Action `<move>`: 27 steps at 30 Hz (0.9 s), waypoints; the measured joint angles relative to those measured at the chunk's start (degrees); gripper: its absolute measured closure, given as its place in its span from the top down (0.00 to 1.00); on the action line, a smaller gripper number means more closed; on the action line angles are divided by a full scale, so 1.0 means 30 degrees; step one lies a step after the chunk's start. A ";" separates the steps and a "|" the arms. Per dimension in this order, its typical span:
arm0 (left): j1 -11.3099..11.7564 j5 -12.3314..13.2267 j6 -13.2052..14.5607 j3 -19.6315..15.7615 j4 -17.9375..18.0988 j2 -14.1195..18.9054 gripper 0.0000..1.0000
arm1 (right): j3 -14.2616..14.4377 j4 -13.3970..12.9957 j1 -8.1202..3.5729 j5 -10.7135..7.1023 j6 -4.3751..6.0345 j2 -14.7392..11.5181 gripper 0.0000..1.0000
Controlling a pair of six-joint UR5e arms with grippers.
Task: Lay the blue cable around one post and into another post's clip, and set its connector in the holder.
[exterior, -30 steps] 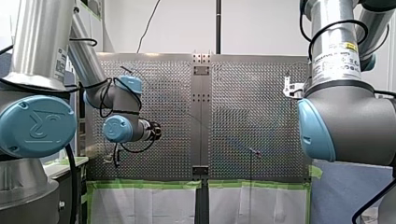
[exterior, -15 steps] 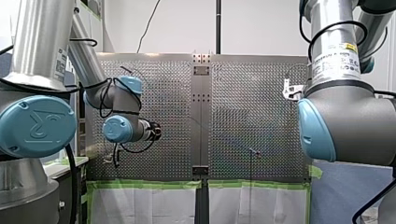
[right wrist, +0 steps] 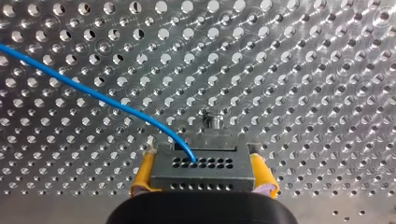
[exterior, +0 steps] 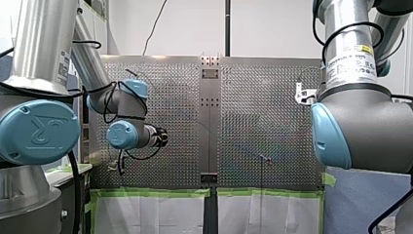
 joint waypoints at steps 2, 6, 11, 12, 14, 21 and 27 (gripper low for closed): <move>0.0010 0.0002 0.0000 -0.0003 -0.0001 -0.0008 1.00 | -0.0021 -0.0006 -0.0004 -0.0016 -0.0014 0.0001 0.06; 0.0034 0.0004 0.0000 -0.0003 0.0000 -0.0016 1.00 | -0.0169 -0.0030 -0.0039 -0.0092 -0.0119 0.0000 0.06; 0.0067 0.0070 0.0000 -0.0001 0.0000 -0.0022 1.00 | -0.0318 0.0044 -0.0026 -0.0221 -0.0172 0.0016 0.06; 0.0074 0.0085 0.0000 -0.0002 0.0000 -0.0022 1.00 | -0.0346 0.0062 -0.0025 -0.0242 -0.0175 0.0022 0.06; 0.0084 0.0106 0.0000 -0.0005 0.0000 -0.0025 1.00 | -0.0389 0.0090 -0.0027 -0.0266 -0.0185 0.0026 0.06; 0.0117 0.0167 0.0000 -0.0009 0.0042 -0.0032 1.00 | -0.0463 0.0186 -0.0016 -0.0275 -0.0200 0.0029 0.13; 0.0160 0.0219 0.0000 -0.0009 0.0114 -0.0046 1.00 | -0.0617 0.0565 0.0102 -0.0492 -0.0508 0.0028 0.46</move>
